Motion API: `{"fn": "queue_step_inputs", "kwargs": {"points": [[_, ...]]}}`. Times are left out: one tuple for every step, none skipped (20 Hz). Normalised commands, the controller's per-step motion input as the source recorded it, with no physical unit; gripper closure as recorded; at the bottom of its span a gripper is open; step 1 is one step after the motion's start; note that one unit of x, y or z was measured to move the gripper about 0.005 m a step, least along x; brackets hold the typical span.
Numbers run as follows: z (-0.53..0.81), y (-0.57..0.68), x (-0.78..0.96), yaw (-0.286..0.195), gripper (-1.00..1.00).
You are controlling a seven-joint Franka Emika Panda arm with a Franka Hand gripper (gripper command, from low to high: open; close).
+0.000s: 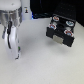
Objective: Open the kcup holder, insert the kcup into the holder, and close the kcup holder
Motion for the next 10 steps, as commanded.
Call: {"fn": "queue_step_inputs", "kwargs": {"points": [[-0.10, -0.04, -0.13, -0.108, -1.00], [-0.22, -0.02, -0.09, -0.119, -1.00], [-0.27, -0.04, -0.04, -0.151, -1.00], [-0.29, -0.06, 0.01, -0.182, -1.00], [-0.25, -0.08, 0.08, -0.213, -1.00], [-0.20, -0.06, 0.12, -0.236, -1.00], [-0.18, -0.06, 0.14, -0.254, -1.00], [-0.21, -0.11, 0.12, -0.267, -1.00], [-0.20, -0.07, 0.12, -0.277, -1.00], [-0.24, -0.27, 0.06, -0.287, -1.00]]}}
